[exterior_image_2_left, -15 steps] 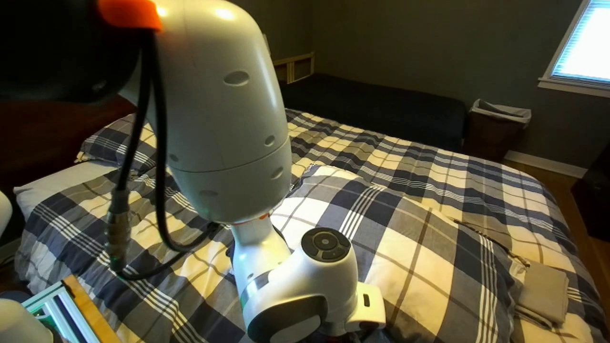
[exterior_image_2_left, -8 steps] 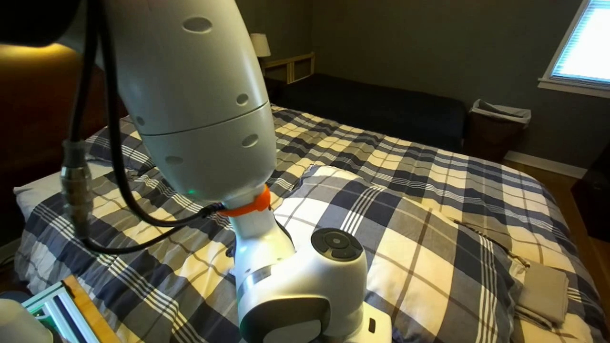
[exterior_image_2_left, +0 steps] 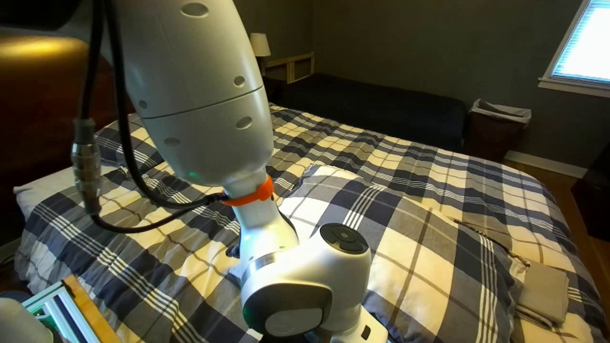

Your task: Remove the black remote from between the two pillows and then put it on the bed

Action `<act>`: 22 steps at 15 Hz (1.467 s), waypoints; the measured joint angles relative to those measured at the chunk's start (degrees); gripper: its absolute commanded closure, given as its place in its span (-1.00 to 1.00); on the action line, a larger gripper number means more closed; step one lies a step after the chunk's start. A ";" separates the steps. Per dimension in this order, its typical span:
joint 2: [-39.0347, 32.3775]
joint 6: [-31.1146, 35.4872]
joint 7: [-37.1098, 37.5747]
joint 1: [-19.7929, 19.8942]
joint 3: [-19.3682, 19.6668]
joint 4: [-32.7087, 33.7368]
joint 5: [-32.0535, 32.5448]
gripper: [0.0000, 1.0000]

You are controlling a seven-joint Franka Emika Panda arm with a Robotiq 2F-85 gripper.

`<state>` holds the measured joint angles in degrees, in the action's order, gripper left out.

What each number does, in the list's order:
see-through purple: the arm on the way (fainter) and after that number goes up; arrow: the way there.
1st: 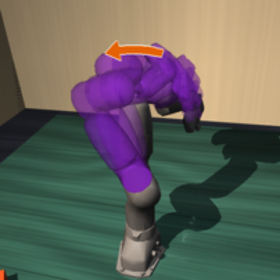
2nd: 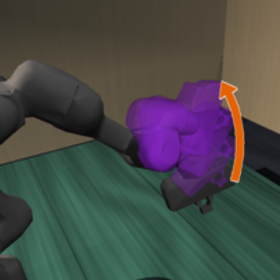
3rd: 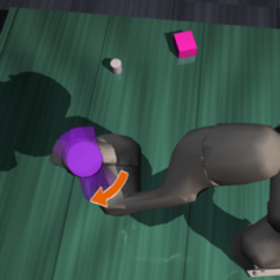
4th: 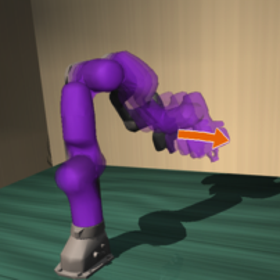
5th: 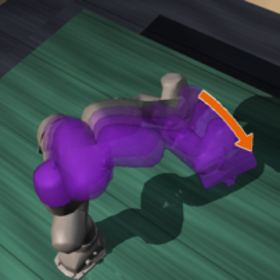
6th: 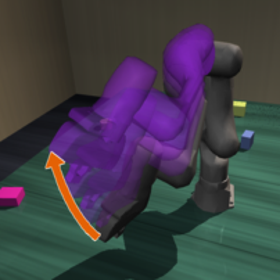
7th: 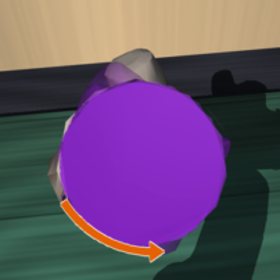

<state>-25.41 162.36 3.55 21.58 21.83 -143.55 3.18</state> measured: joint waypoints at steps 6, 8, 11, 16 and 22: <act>-1.06 -0.36 11.98 -6.24 6.16 -0.11 -0.26 0.37; -1.40 -0.58 14.77 -7.49 6.97 -0.33 -0.44 0.37; -1.69 -0.59 17.89 -8.70 7.06 -0.40 -1.69 0.37; -1.70 -0.59 19.41 -9.40 6.27 -0.32 -4.97 0.37; -1.67 -0.59 20.35 -9.52 5.15 -0.14 -7.87 -1.00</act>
<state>-27.08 161.77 23.90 12.05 26.99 -143.70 -4.70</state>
